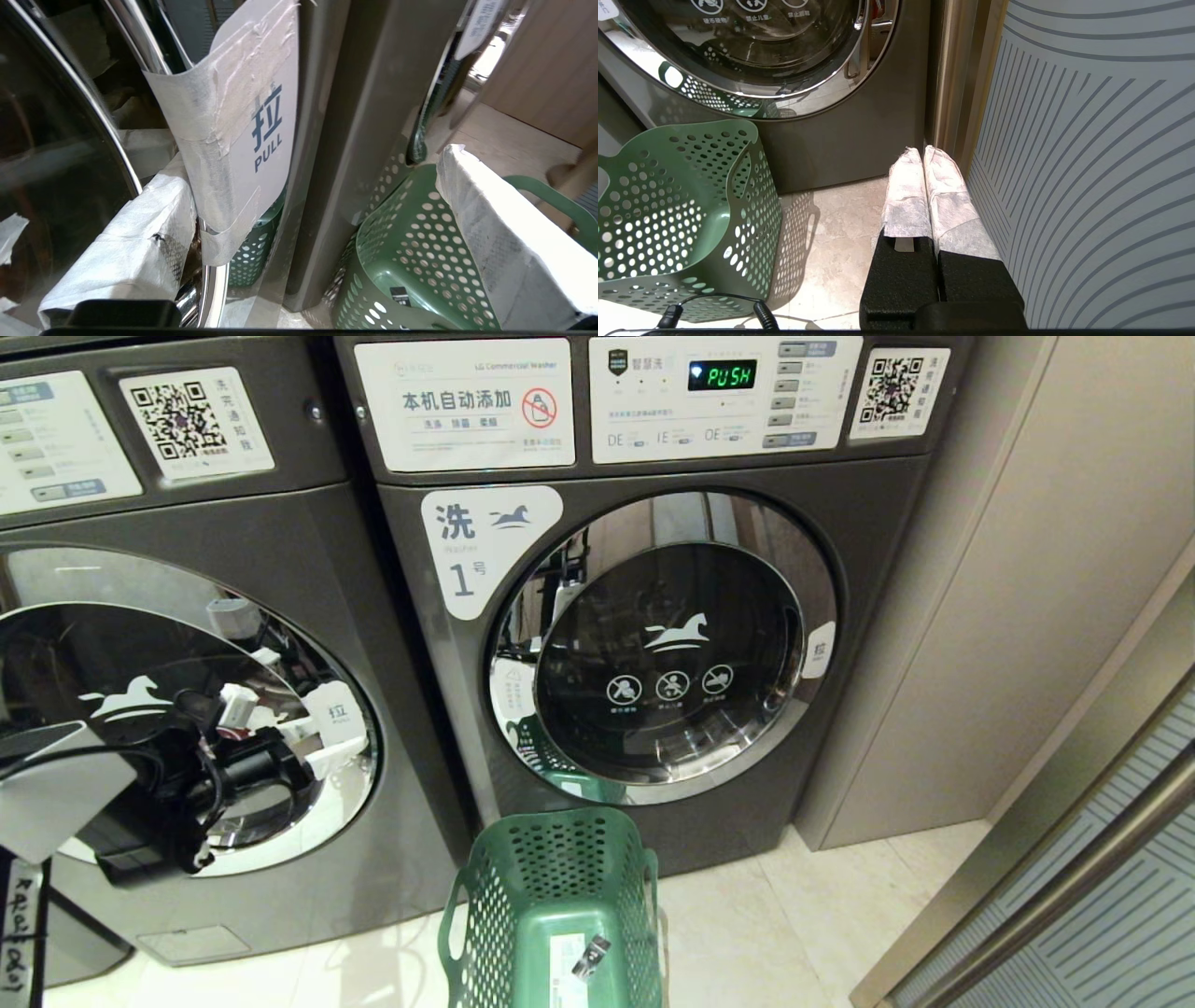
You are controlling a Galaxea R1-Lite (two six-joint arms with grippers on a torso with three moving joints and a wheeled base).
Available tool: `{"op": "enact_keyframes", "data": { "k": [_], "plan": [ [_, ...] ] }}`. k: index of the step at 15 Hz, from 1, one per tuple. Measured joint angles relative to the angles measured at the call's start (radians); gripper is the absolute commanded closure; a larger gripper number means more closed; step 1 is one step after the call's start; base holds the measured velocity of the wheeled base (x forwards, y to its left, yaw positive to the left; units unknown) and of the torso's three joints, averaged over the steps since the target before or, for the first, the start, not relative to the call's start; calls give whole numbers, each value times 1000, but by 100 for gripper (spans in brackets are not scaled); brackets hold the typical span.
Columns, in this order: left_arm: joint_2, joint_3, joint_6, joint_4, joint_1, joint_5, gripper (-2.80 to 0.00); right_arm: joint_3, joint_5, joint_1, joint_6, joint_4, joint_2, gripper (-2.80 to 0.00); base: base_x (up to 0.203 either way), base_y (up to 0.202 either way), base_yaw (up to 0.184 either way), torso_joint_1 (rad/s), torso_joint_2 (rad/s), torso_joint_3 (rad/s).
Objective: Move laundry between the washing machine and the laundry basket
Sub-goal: Open the lid of the washing machine
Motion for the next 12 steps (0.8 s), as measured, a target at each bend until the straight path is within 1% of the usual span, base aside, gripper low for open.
{"op": "enact_keyframes", "data": {
  "k": [7, 10, 11, 12],
  "plan": [
    [10, -16, -1, -54, -41, -194, -280, 0, 0, 0, 0, 0, 0, 0, 0, 0, 0, 0, 0, 0],
    [8, 1, -1, -79, -45, -239, -280, 0, 0, 0, 0, 0, 0, 0, 0, 0, 0, 0, 0, 0],
    [6, 14, -1, -89, -45, -245, -280, 0, 0, 0, 0, 0, 0, 0, 0, 0, 0, 0, 0, 0],
    [3, 38, -1, -104, -45, -266, -280, 0, 0, 0, 0, 0, 0, 0, 0, 0, 0, 0, 0, 0]
  ]
}}
